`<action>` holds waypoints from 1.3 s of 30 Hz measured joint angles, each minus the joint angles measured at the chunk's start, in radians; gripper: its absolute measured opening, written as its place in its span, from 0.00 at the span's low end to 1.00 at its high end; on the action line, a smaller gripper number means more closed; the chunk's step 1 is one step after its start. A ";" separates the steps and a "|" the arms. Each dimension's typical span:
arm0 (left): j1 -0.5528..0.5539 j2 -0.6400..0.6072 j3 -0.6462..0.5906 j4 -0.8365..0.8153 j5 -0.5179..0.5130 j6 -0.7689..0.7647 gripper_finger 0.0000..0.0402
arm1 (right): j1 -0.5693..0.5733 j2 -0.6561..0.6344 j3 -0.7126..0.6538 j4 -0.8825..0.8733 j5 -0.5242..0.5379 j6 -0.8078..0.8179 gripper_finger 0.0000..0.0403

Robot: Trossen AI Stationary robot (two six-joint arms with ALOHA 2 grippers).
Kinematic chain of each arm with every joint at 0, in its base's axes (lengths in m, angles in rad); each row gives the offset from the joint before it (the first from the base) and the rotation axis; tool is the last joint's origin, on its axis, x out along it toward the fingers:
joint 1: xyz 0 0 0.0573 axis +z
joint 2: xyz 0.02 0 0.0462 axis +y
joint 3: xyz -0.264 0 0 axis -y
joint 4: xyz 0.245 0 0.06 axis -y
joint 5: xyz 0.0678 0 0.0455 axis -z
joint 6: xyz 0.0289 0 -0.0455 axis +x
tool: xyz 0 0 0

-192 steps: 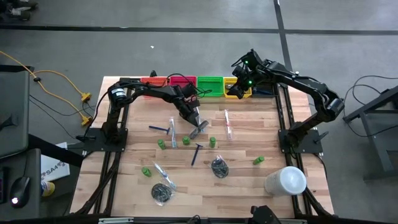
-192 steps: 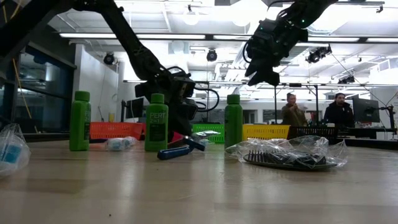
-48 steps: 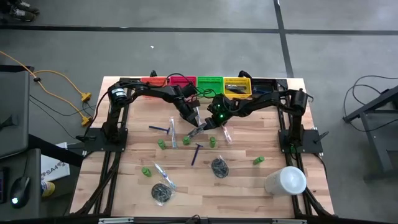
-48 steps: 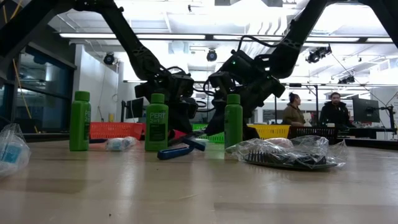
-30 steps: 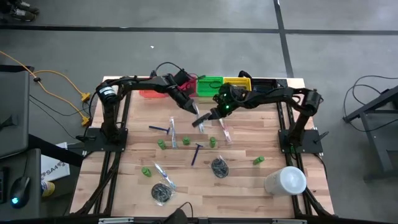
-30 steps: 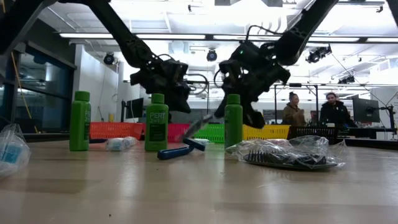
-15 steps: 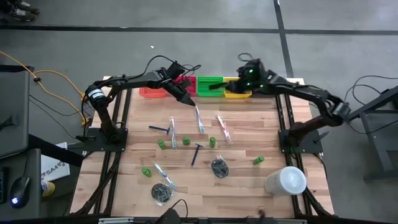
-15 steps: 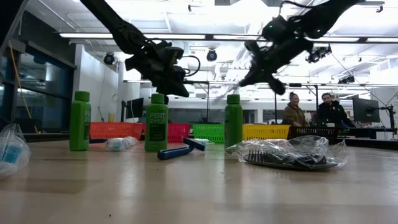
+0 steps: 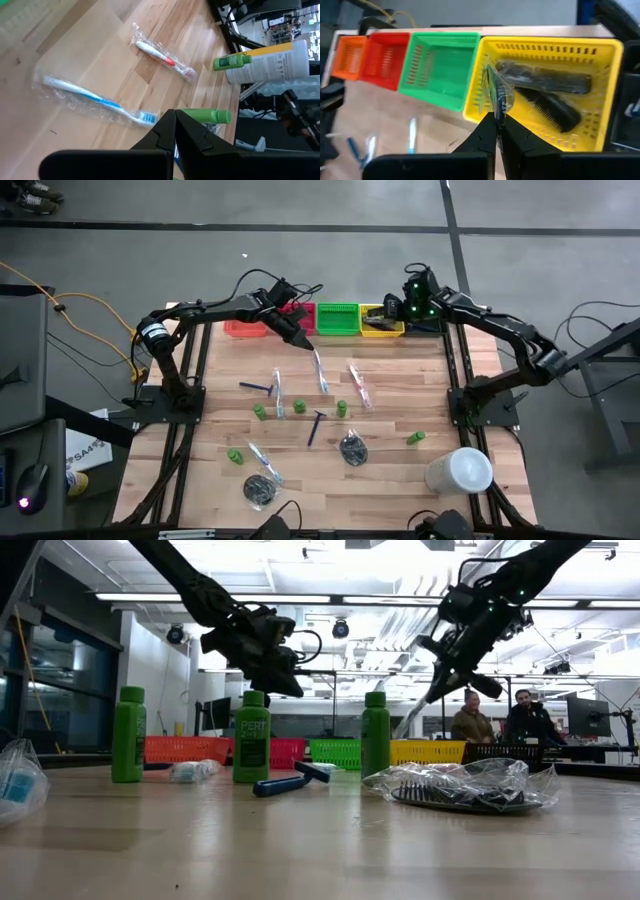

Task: Pick & Place Travel size toiletries
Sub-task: Put the black hair comb into the yellow bin, then put the blue razor into the black bin

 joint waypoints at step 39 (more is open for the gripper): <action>0.063 -0.084 0.001 -0.380 -0.209 0.142 0.02 | -0.107 0.080 0.000 0.122 -0.261 0.051 0.50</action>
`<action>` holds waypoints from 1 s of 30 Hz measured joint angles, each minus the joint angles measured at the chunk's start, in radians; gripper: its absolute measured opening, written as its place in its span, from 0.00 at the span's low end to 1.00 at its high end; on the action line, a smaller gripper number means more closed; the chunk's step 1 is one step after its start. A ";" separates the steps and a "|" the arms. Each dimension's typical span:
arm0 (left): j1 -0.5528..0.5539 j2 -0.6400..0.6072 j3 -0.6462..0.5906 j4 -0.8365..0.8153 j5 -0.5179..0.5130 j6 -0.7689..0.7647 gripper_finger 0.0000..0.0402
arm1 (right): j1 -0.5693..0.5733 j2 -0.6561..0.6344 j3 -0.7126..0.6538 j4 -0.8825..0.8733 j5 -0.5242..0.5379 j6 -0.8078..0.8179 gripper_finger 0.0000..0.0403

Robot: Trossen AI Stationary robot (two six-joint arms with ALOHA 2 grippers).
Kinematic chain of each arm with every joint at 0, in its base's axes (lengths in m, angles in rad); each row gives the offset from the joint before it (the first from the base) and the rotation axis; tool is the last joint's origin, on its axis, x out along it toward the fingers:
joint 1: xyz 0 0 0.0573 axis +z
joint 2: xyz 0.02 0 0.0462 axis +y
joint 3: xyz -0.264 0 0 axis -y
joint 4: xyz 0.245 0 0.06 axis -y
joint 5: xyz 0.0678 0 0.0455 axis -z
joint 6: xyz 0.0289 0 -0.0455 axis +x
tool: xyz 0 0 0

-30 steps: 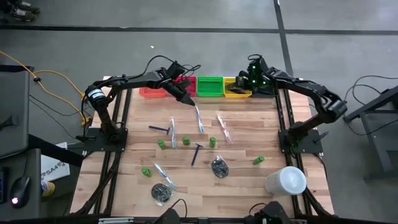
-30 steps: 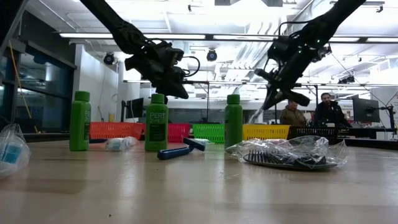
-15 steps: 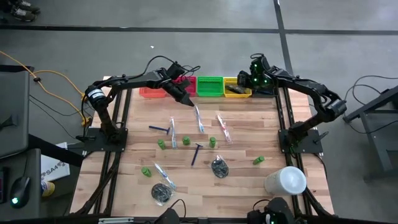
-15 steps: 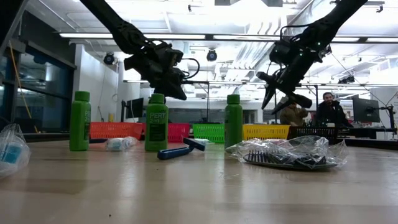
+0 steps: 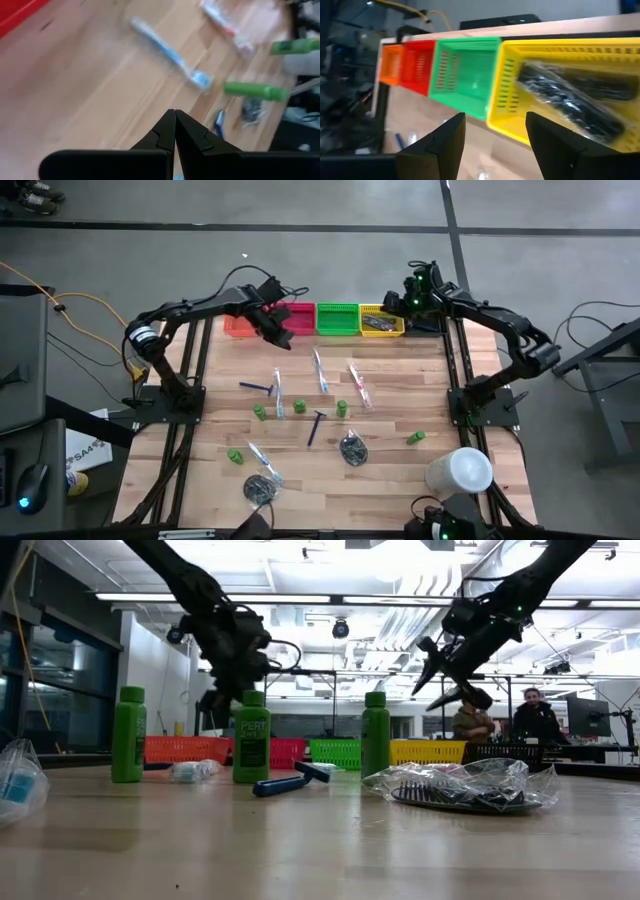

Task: Pick & Place Travel size toiletries
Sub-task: Put the blue razor into the black bin

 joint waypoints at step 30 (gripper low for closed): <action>-0.221 -0.067 -0.101 -0.427 -0.404 0.645 0.46 | 0.001 -0.028 0.000 0.055 -0.179 -0.104 0.49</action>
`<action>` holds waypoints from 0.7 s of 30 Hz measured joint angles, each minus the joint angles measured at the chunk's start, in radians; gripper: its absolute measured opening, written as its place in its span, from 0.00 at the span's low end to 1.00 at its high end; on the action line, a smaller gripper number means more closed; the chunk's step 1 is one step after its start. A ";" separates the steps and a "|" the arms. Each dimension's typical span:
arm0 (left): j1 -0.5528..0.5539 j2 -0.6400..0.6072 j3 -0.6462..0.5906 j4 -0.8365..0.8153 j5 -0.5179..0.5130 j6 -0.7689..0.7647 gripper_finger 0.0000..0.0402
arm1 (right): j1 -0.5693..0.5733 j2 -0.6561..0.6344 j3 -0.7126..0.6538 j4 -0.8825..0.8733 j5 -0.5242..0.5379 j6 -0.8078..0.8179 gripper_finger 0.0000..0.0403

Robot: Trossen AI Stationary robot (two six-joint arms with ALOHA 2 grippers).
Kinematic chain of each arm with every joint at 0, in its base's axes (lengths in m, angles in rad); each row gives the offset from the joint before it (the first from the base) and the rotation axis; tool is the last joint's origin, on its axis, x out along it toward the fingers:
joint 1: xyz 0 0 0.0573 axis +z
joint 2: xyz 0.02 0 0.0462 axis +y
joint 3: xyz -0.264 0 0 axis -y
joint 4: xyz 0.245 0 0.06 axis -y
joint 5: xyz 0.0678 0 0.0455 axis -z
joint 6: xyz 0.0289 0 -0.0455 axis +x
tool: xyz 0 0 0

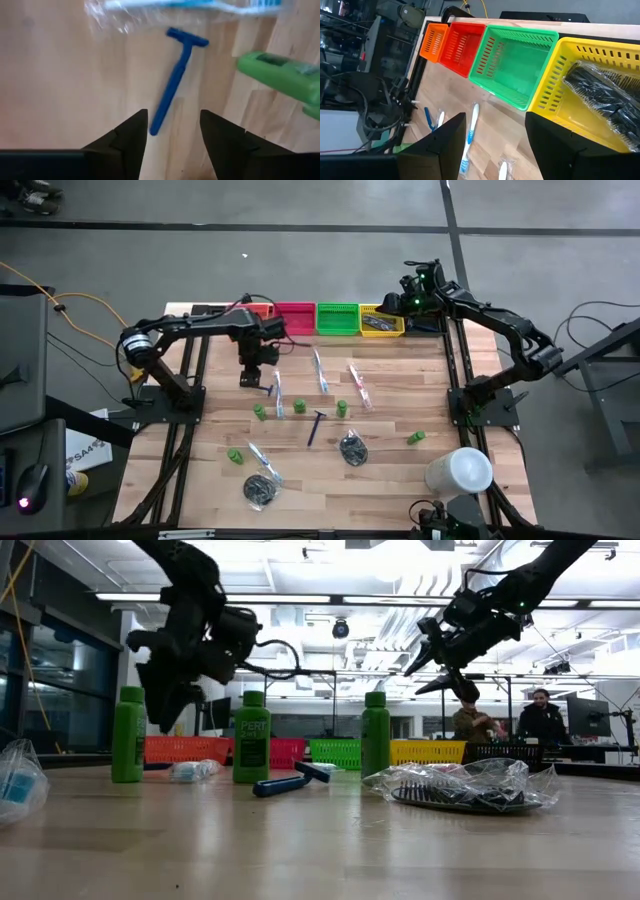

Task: Pick & Place Travel size toiletries
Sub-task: Put the blue razor into the black bin

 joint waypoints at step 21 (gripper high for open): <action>-0.020 -0.153 -0.290 0.312 -0.003 0.104 0.43 | 0.000 0.000 0.000 0.008 -0.021 -0.003 0.49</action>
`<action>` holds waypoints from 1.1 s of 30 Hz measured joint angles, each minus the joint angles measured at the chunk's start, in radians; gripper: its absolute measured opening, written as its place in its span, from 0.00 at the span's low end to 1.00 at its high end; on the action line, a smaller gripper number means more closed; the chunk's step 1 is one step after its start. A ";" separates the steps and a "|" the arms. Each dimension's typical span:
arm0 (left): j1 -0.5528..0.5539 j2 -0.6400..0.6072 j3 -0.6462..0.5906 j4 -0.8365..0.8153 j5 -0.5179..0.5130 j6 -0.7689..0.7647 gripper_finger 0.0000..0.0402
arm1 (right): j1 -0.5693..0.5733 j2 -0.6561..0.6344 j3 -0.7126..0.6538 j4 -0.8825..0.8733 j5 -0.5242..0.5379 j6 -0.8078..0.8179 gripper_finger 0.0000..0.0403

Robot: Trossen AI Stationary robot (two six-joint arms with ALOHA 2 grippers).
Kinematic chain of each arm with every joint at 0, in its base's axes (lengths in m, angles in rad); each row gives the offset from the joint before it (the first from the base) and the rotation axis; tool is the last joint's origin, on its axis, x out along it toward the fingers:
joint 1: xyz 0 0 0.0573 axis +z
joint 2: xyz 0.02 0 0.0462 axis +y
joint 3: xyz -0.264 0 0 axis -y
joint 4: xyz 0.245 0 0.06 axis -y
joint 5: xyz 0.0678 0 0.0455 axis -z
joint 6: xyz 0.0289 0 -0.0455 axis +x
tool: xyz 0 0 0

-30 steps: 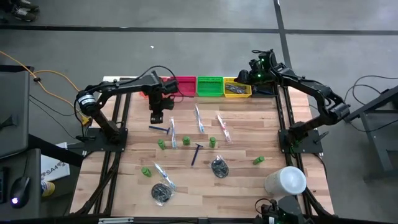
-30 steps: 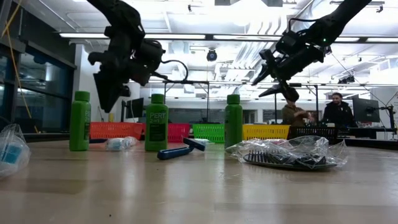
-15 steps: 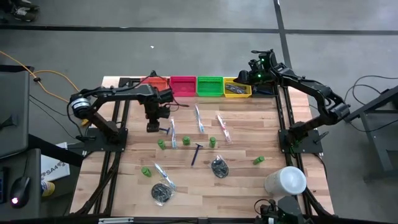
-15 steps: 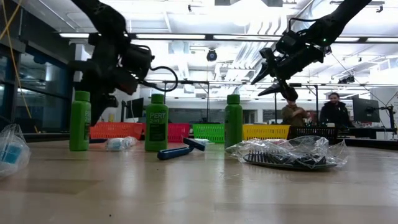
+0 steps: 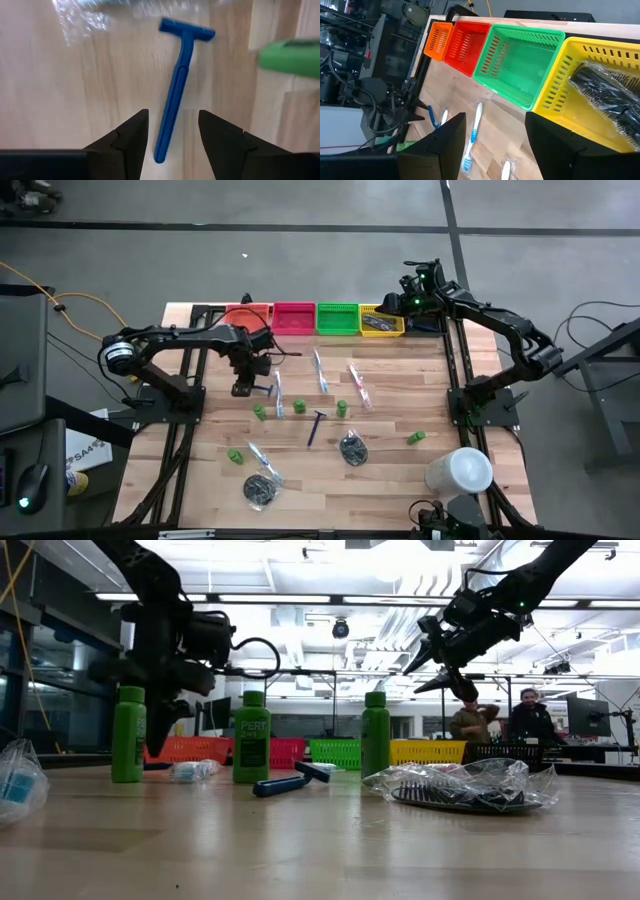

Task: Pick & Place Travel size toiletries
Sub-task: Put the blue razor into the black bin

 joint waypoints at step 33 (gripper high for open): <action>-0.086 0.001 -0.073 0.165 -0.023 0.079 0.43 | 0.000 0.001 0.000 -0.001 0.006 -0.034 0.49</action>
